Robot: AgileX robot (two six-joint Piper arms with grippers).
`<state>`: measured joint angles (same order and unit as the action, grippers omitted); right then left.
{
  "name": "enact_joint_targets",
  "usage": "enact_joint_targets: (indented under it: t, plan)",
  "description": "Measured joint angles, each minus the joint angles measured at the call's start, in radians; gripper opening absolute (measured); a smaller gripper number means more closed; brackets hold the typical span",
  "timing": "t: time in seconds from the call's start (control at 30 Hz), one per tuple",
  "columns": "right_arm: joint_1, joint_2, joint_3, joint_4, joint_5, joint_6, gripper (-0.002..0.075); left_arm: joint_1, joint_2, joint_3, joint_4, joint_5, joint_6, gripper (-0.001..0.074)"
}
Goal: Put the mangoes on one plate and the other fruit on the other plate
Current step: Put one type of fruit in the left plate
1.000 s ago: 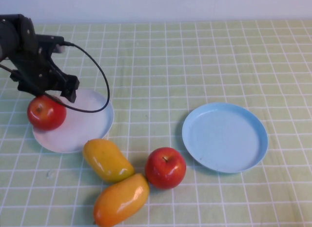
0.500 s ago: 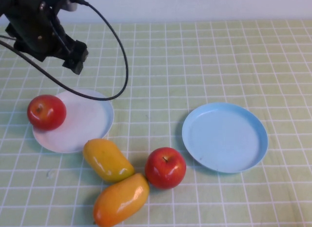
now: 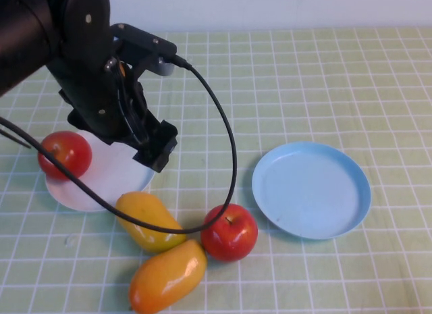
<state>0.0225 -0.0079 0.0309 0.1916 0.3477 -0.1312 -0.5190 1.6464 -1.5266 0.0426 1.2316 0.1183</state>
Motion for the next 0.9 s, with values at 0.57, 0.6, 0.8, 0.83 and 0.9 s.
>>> enact_joint_targets:
  t: [0.57, 0.6, 0.8, 0.83, 0.9]
  plan:
    - [0.0, 0.0, 0.0, 0.004, 0.0, 0.0, -0.0017, -0.197, 0.002, 0.004, -0.126, -0.031, 0.293, 0.0357]
    - [0.0, 0.0, 0.0, 0.004, 0.0, 0.0, -0.0017, -0.209, 0.004, 0.004, -0.127, -0.029, 0.298, 0.0435]
    - [0.0, 0.0, 0.0, 0.004, 0.0, 0.0, -0.0016, -0.249, 0.033, 0.004, -0.127, -0.034, 0.296, 0.0667]
    - [0.0, 0.0, 0.0, 0.004, 0.0, 0.0, -0.0017, -0.254, 0.038, 0.004, -0.129, -0.036, 0.293, 0.0668]
    - [0.0, 0.0, 0.0, 0.004, 0.0, 0.0, -0.0016, -0.266, 0.052, 0.004, -0.131, -0.038, 0.293, 0.0668]
